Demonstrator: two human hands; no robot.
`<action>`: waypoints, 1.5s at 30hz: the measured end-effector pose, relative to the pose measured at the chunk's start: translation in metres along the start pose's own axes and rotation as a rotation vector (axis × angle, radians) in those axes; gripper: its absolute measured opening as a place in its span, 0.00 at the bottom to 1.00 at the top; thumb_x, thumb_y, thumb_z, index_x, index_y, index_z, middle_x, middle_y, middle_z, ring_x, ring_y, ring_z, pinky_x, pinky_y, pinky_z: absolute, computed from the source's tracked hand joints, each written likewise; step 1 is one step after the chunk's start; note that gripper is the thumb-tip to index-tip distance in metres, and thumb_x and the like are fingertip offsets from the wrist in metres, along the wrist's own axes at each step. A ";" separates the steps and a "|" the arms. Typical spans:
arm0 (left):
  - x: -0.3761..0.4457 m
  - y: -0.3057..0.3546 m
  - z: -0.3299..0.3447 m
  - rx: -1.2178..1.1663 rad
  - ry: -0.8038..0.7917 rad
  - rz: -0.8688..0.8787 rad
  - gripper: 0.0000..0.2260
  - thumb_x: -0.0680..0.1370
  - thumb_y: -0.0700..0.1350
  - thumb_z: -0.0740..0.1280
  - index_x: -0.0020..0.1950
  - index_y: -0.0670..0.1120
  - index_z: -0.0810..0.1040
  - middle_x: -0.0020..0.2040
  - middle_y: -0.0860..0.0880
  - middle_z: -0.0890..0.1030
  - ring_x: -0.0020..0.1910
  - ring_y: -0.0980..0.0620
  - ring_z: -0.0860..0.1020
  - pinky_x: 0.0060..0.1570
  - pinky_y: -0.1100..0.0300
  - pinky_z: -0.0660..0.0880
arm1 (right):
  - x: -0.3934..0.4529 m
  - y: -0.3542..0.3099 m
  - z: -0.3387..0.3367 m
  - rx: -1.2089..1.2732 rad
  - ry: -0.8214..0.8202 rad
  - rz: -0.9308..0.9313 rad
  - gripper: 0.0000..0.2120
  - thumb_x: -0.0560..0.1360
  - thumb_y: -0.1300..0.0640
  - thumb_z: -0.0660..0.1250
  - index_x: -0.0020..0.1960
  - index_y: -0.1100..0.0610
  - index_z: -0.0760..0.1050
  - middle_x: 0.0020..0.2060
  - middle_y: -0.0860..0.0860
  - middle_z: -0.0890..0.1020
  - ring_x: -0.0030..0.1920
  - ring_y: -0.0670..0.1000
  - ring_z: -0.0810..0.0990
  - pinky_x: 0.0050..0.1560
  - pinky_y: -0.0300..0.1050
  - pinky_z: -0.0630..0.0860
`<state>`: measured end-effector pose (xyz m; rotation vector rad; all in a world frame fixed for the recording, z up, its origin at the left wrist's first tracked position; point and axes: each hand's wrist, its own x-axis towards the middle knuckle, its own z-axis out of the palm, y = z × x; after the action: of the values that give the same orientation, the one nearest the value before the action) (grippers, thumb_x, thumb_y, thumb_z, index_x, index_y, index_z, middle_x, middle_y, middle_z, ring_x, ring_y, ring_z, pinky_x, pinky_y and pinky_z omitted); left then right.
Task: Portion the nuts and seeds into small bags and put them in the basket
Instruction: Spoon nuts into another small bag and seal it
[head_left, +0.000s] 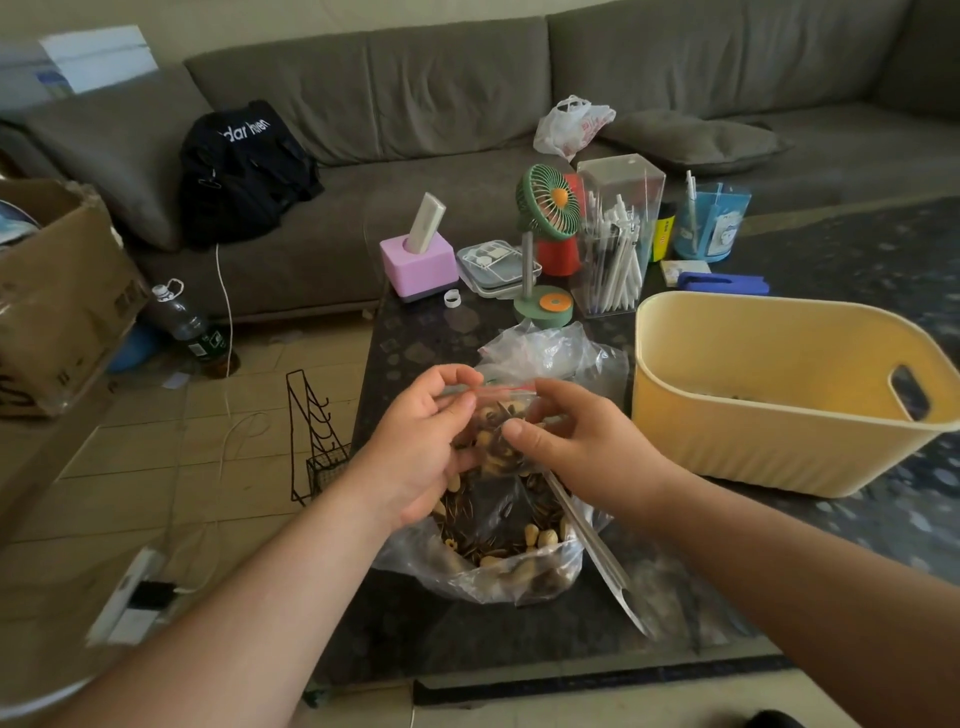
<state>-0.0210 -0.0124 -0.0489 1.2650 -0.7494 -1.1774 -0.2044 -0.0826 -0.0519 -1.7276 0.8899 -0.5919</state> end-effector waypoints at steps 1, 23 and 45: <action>-0.001 0.001 0.001 -0.030 -0.018 -0.003 0.10 0.88 0.37 0.59 0.62 0.46 0.77 0.58 0.42 0.87 0.55 0.45 0.87 0.50 0.48 0.83 | 0.003 0.002 0.002 0.036 -0.001 0.002 0.23 0.77 0.44 0.75 0.70 0.47 0.77 0.53 0.47 0.84 0.53 0.48 0.86 0.58 0.54 0.84; -0.007 -0.004 -0.002 -0.065 -0.155 -0.122 0.21 0.71 0.38 0.76 0.64 0.40 0.83 0.56 0.41 0.87 0.53 0.47 0.85 0.53 0.54 0.83 | 0.006 -0.010 0.002 0.658 -0.155 0.441 0.11 0.78 0.66 0.69 0.59 0.58 0.83 0.52 0.56 0.85 0.57 0.56 0.82 0.61 0.52 0.74; -0.012 0.001 -0.013 0.412 -0.063 -0.154 0.09 0.82 0.41 0.71 0.59 0.51 0.86 0.51 0.48 0.89 0.53 0.48 0.87 0.59 0.45 0.83 | 0.001 -0.018 0.010 0.348 -0.130 0.369 0.08 0.84 0.56 0.67 0.58 0.56 0.82 0.47 0.55 0.89 0.46 0.53 0.89 0.48 0.51 0.86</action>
<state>-0.0120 0.0025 -0.0487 1.6555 -0.9902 -1.2288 -0.1913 -0.0746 -0.0379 -1.2364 0.9231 -0.3574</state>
